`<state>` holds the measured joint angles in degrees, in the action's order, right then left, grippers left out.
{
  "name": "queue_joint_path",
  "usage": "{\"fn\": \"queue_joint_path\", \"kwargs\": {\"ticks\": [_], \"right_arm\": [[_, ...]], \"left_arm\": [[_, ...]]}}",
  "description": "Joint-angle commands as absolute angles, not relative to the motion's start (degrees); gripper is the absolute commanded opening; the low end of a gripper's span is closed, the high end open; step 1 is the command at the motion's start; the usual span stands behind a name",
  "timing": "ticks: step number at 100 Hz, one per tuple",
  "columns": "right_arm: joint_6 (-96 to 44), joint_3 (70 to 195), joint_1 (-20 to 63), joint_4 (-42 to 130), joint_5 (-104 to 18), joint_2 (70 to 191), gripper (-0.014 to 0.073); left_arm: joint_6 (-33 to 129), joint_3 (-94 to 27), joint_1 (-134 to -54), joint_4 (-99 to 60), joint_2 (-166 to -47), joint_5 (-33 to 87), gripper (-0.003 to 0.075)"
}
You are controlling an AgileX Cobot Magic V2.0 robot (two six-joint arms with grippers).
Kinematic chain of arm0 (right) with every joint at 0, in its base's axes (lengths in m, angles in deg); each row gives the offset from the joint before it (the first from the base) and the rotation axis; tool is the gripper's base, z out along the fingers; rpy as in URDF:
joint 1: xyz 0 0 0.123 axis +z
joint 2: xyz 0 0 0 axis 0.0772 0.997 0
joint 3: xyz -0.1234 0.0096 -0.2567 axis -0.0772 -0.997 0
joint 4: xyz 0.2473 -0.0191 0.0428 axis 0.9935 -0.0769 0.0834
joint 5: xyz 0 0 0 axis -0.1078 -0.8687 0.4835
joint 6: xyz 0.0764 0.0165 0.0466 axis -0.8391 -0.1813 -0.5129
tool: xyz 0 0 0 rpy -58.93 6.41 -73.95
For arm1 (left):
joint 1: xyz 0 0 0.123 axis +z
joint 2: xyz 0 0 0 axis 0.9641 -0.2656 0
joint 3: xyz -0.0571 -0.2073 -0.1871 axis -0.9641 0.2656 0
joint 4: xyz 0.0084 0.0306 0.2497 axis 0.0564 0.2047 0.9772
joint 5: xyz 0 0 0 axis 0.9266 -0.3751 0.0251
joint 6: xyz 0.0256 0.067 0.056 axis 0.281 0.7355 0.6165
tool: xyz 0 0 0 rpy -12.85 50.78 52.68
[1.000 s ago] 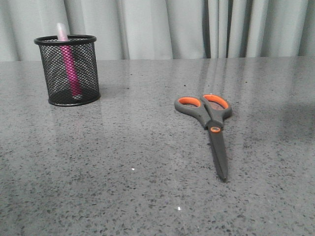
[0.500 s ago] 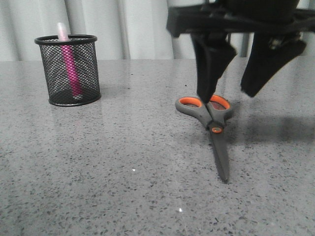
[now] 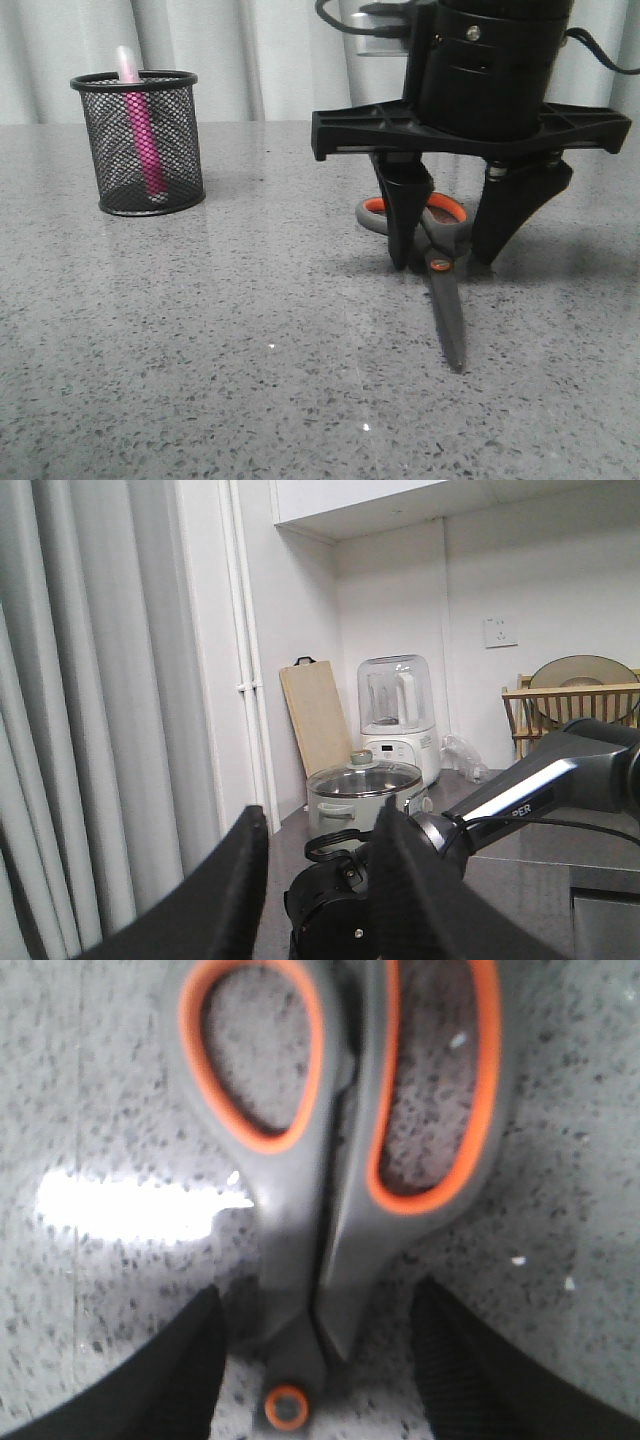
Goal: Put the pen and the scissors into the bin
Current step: 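Close the right gripper on the scissors blades and lift them, then carry the scissors with the right gripper over the mesh cup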
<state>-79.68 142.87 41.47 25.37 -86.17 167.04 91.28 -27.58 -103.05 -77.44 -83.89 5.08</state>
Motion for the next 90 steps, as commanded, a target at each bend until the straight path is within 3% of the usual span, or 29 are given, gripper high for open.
{"fn": "queue_joint_path", "kwargs": {"ticks": [1, 13, 30, 58, 76, 90], "right_arm": [[-81.5, 143.7, 41.5, 25.5, -82.4, 167.5, 0.037], [-81.8, 143.7, 41.5, 25.5, -82.7, 169.3, 0.0311], [-80.3, 143.7, 41.6, 25.1, -85.6, 171.2, -0.0077], [-79.9, 154.3, 43.3, 16.7, -77.7, 165.0, -0.0066], [-79.9, 165.0, 47.3, 9.8, -57.6, 163.0, -0.0066], [-79.9, 165.7, 48.0, 5.0, -37.0, 165.0, -0.0066]], "left_arm": [[90.5, -28.9, -103.5, -79.9, -84.0, 5.9, 0.0221], [90.5, -28.9, -103.5, -79.9, -84.0, 5.9, 0.0221], [90.5, -28.9, -103.5, -79.9, -84.0, 4.7, 0.0221], [90.5, -28.9, -103.5, -79.7, -81.2, 8.9, 0.0221], [90.5, -28.9, -103.5, -79.6, -78.1, 14.3, 0.0221], [90.5, -28.9, -103.5, -79.6, -76.9, 15.1, 0.0221]]}}
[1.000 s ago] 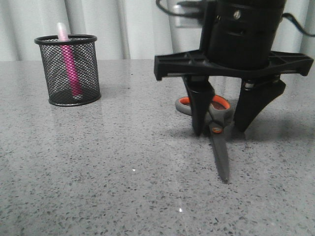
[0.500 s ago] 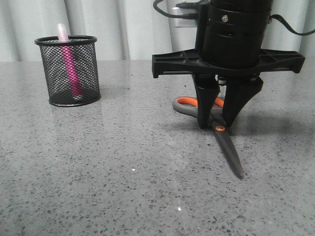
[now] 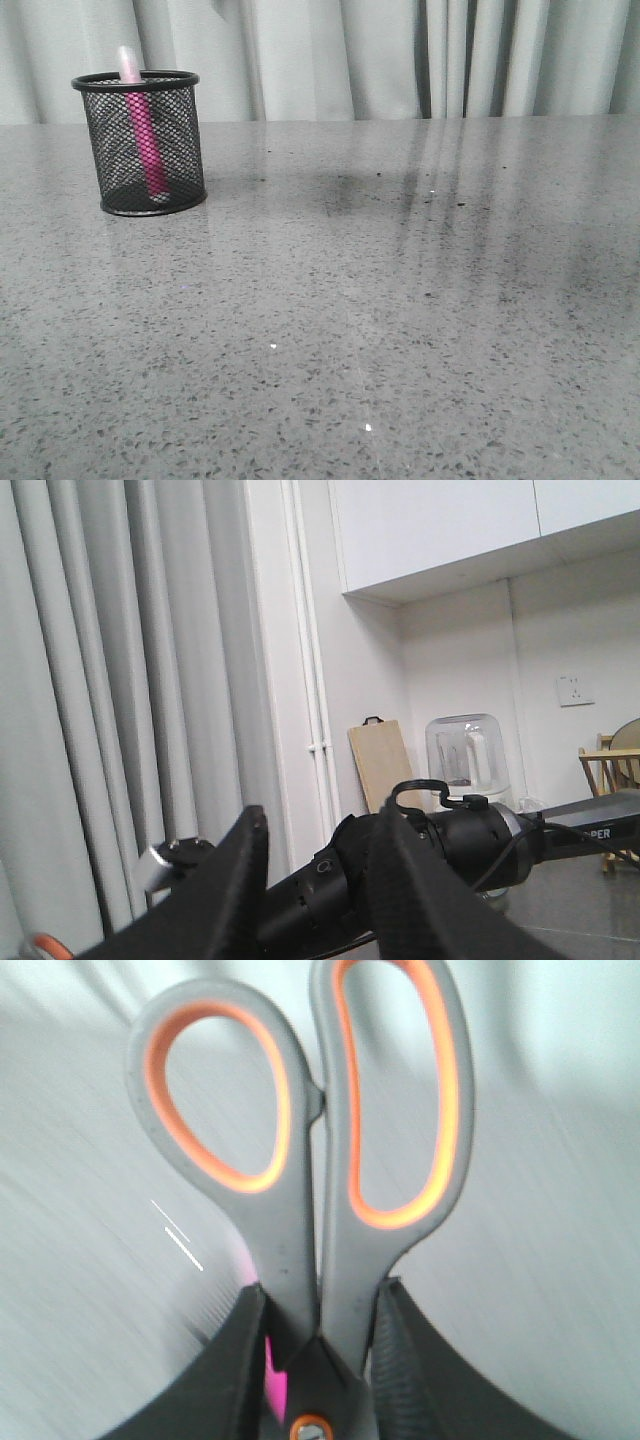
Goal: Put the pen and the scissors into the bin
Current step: 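Carry the scissors with the right gripper over the mesh cup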
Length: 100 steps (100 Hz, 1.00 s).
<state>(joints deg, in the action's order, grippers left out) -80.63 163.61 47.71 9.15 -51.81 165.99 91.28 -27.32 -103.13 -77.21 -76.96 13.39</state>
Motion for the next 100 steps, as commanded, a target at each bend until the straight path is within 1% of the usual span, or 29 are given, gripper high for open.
{"fn": "queue_joint_path", "kwargs": {"ticks": [1, 13, 32, 46, 69, 100], "right_arm": [[-79.9, 165.7, 48.0, 4.8, -35.6, 165.2, -0.0066], [-79.9, 165.7, 47.2, 1.6, -29.1, 169.4, -0.0066], [-79.9, 165.7, 44.8, 1.1, -19.7, 176.8, -0.0071], [-79.9, 165.7, 44.0, 0.4, -14.8, 181.2, -0.0071], [-79.9, 164.8, 43.8, 0.4, -14.2, 184.9, -0.007], [-79.9, 158.9, 43.4, 0.4, -12.0, 185.1, -0.007]], "left_arm": [[90.5, -28.9, -103.5, -79.6, -76.8, 15.1, 0.0221], [90.5, -28.9, -103.5, -79.6, -76.5, 15.1, 0.0221], [90.5, -28.8, -103.5, -79.1, -75.9, 15.0, 0.0221], [90.5, -28.8, -103.5, -78.1, -75.5, 14.9, 0.0221], [90.5, -28.8, -103.5, -74.2, -74.1, 14.9, 0.0221], [90.5, -28.2, -103.5, -73.0, -73.9, 15.2, 0.0221]]}}
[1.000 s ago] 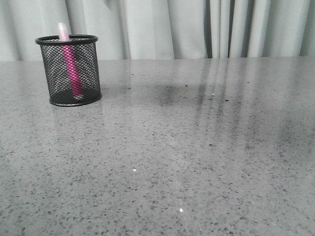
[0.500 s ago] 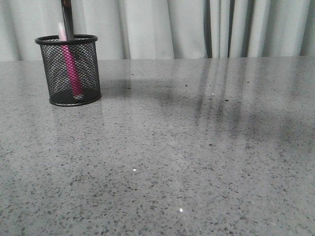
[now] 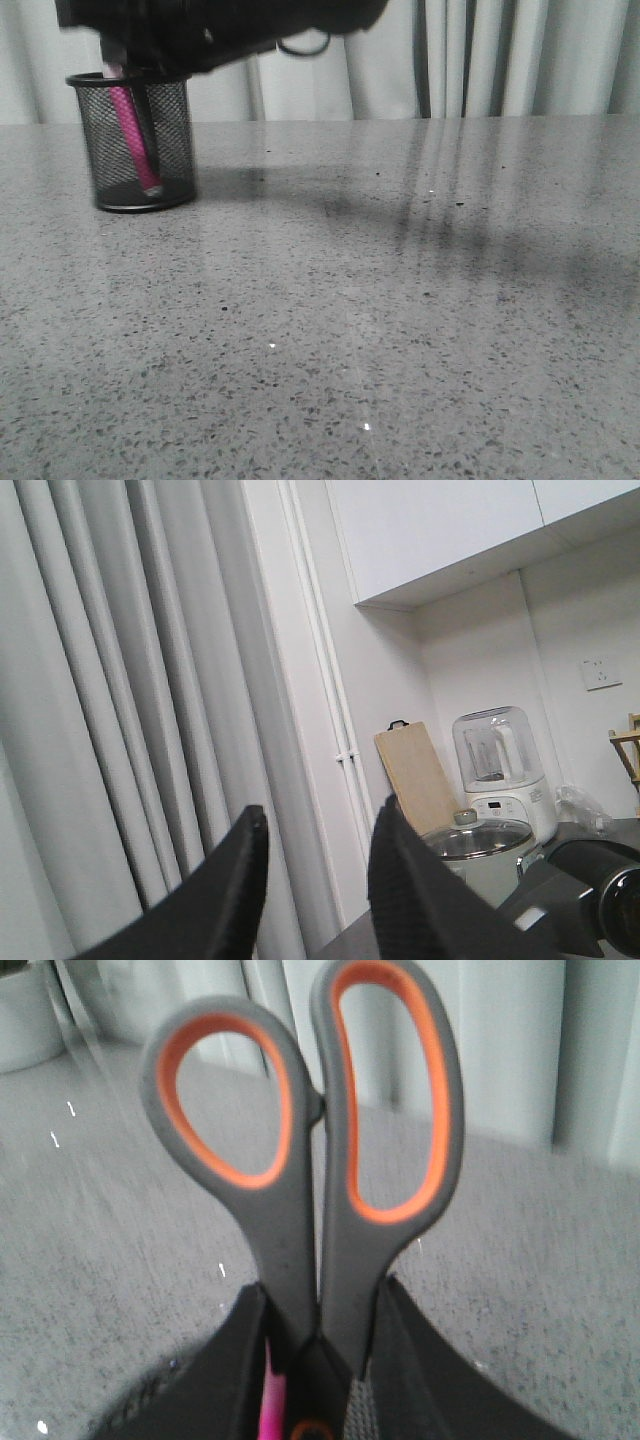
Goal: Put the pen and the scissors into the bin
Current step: 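Carry the scissors with the right gripper over the mesh cup, then lower the scissors blade-first into the cup and open the right gripper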
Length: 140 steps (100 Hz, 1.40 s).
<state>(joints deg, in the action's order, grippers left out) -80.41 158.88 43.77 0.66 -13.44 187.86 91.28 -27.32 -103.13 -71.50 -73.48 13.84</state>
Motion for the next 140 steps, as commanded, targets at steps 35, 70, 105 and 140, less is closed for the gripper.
{"fn": "queue_joint_path", "kwargs": {"ticks": [35, 70, 105, 140], "right_arm": [[-80.0, 158.1, 43.1, 0.8, -14.0, 185.1, -0.007], [-80.6, 158.0, 43.1, 1.1, -11.5, 184.7, 0.0109], [-80.6, 158.0, 43.0, 1.4, -11.7, 180.7, 0.0402], [-80.3, 154.9, 42.9, -1.5, -31.3, 159.0, -0.0068]], "left_arm": [[90.2, -27.1, -103.5, -73.1, -73.9, 15.7, 0.0221], [90.2, -27.1, -103.5, -73.1, -73.9, 16.4, 0.0221], [90.2, -27.1, -103.5, -73.1, -73.9, 16.7, 0.0221], [87.0, -20.8, -103.5, -72.5, -70.6, 32.6, 0.0045]]}}
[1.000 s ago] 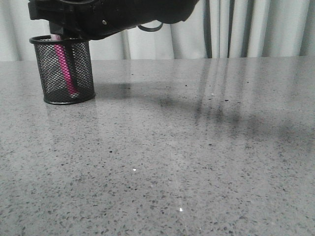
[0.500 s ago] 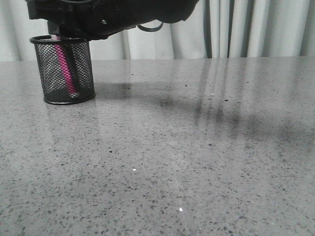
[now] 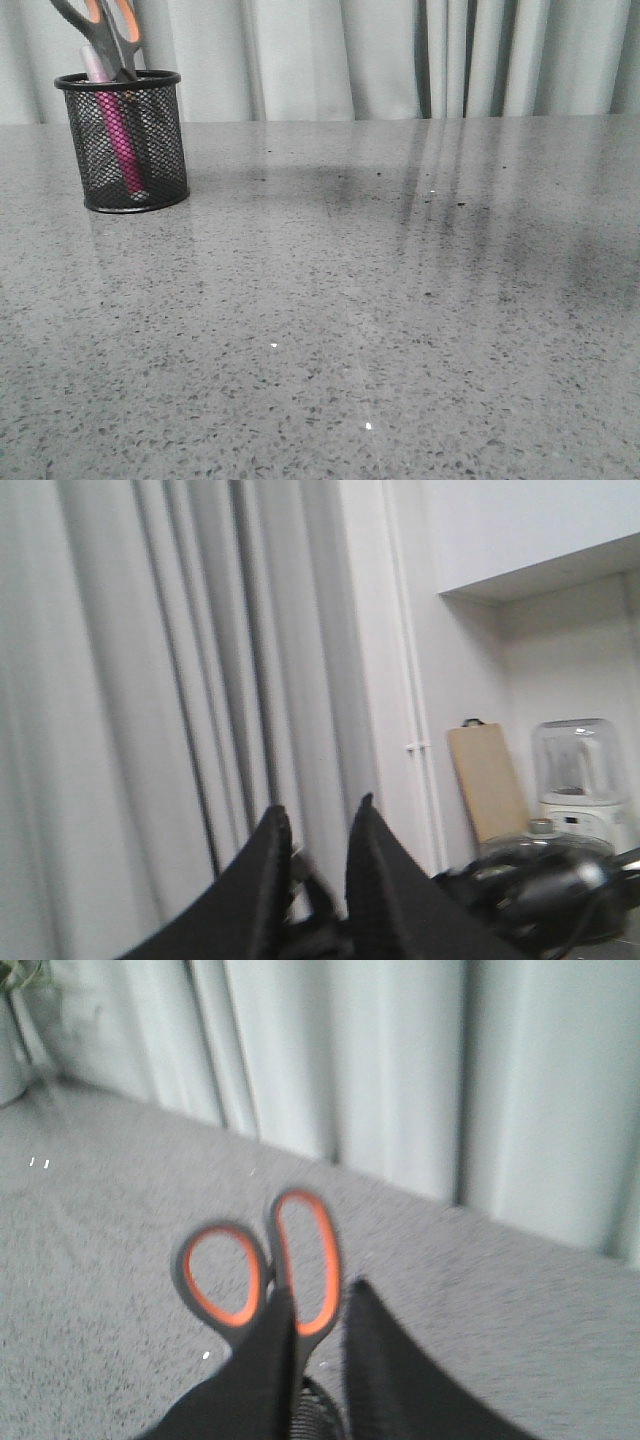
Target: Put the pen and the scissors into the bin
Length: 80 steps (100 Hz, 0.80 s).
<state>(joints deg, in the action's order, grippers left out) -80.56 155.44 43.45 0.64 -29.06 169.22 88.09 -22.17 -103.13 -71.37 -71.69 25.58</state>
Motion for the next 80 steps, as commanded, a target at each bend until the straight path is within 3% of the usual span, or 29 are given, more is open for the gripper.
{"fn": "queue_joint_path", "kwargs": {"ticks": [1, 13, 28, 51, 80], "right_arm": [[-80.3, 154.2, 42.9, -1.9, -31.7, 158.3, -0.0069], [-80.3, 144.5, 42.9, -5.9, -37.9, 144.3, -0.0069], [-80.1, 130.6, 42.9, -5.9, -50.9, 124.8, -0.007], [-74.4, 114.2, 42.9, -2.8, -60.5, 99.0, -0.007], [-67.6, 106.7, 43.3, 1.0, -57.5, 79.6, -0.007]], "left_arm": [[87.0, -20.2, -103.5, -72.5, -70.5, 33.0, 0.0037], [87.0, -13.1, -103.5, -72.9, -66.7, 38.8, -0.002], [87.0, -4.8, -103.5, -80.3, -63.3, 40.3, -0.0019], [87.0, 3.1, -103.5, -86.7, -62.6, 40.3, -0.0019], [87.0, 3.7, -103.5, -86.7, -62.6, 40.3, -0.0019]]}}
